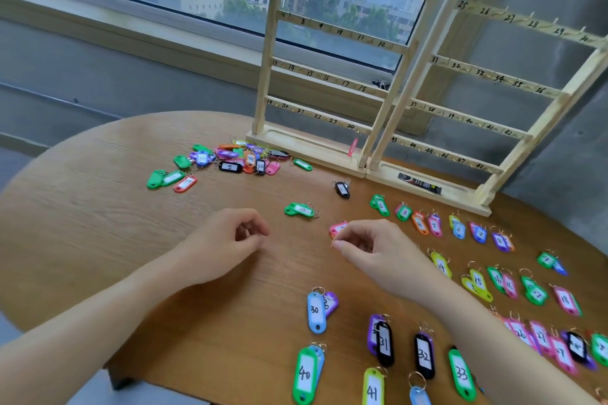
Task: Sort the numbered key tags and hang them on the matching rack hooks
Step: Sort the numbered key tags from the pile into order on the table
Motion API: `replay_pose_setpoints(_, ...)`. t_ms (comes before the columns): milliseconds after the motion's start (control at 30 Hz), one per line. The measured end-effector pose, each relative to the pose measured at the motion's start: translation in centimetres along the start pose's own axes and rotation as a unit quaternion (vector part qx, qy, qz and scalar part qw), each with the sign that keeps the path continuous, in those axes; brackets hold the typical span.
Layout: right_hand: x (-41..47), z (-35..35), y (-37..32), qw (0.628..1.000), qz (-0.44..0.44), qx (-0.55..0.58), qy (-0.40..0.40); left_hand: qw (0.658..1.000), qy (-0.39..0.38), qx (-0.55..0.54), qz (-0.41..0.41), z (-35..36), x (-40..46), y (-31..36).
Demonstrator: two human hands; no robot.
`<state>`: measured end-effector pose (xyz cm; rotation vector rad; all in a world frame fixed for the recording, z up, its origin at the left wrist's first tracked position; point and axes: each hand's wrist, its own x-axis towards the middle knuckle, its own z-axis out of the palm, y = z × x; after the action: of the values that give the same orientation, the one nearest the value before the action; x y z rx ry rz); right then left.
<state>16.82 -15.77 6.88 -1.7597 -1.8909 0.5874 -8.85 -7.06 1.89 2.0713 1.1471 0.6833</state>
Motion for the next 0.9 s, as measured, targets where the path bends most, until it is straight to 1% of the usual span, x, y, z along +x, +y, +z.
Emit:
replay_pose_setpoints(167, 4.3, 1.4, -0.9, 1.000, -0.010, -0.024, -0.006, 0.991, 0.120, 0.042, -0.051, -3.6, 2.0, -4.1)
replay_pose_setpoints(267, 7.1, 2.4, -1.5, 1.000, -0.009, -0.020, -0.007, 0.971, 0.210, 0.093, -0.063, -5.7, 2.8, -6.5)
replay_pose_setpoints(333, 9.2, 3.2, -1.7, 1.000, -0.005, -0.023, -0.014, 0.959, 0.245, 0.113, -0.089, -7.2, 3.0, -7.7)
replay_pose_setpoints(433, 13.0, 4.5, -1.8, 0.999, 0.001, -0.041, -0.013, 0.952, 0.254, 0.114, -0.125, -8.2, 3.5, -9.0)
replay_pose_setpoints(533, 17.0, 5.6, -1.7, 0.998, 0.011, -0.060, 0.005, 0.953, 0.244, 0.109, -0.140, -7.8, 4.0, -9.3)
replay_pose_setpoints(667, 21.5, 7.0, -2.5, 0.996, 0.027, -0.086, 0.016, 0.950, 0.250, 0.115, -0.145, -7.8, 4.2, -9.7)
replay_pose_setpoints(800, 24.3, 8.3, -3.0, 0.987, 0.043, -0.152, 0.015, 0.949, 0.243, 0.156, -0.123, -7.8, 4.2, -9.7)
replay_pose_setpoints(900, 25.3, 8.9, -2.7, 0.987, 0.068, -0.146, 0.029, 0.945, 0.259, 0.164, -0.111, -7.7, 4.3, -9.9)
